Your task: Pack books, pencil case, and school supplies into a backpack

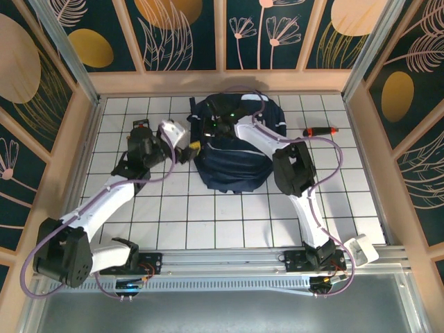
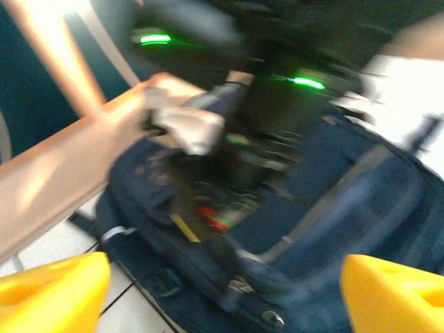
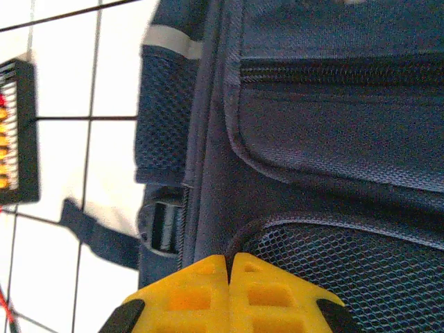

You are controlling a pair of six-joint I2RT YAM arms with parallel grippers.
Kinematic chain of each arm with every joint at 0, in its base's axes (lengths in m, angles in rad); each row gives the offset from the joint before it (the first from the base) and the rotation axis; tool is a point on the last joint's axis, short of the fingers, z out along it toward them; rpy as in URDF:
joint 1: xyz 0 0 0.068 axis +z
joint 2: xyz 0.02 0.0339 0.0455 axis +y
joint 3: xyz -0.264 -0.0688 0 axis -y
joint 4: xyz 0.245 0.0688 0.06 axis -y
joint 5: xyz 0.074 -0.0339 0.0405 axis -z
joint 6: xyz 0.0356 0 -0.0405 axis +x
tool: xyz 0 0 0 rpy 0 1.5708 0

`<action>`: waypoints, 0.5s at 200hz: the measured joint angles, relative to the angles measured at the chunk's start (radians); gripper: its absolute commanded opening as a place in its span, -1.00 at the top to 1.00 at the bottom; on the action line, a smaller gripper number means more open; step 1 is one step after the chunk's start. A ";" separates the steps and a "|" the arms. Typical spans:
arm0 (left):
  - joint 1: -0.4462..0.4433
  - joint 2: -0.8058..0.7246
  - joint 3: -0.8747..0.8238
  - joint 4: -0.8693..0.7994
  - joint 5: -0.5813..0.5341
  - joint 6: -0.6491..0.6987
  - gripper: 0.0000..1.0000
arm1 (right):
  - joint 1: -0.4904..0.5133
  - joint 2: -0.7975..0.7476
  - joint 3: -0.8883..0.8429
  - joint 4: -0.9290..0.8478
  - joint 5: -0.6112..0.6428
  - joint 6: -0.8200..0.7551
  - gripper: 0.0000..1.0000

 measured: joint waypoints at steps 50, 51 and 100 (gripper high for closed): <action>0.040 0.164 0.275 -0.141 -0.087 -0.401 -0.62 | -0.002 -0.175 -0.221 0.105 -0.094 -0.200 1.00; 0.040 0.166 0.275 -0.143 -0.087 -0.407 -0.62 | -0.002 -0.177 -0.226 0.109 -0.097 -0.205 1.00; 0.055 0.214 0.241 -0.234 -0.015 -0.683 -0.46 | -0.037 -0.288 -0.436 0.295 -0.253 -0.393 0.26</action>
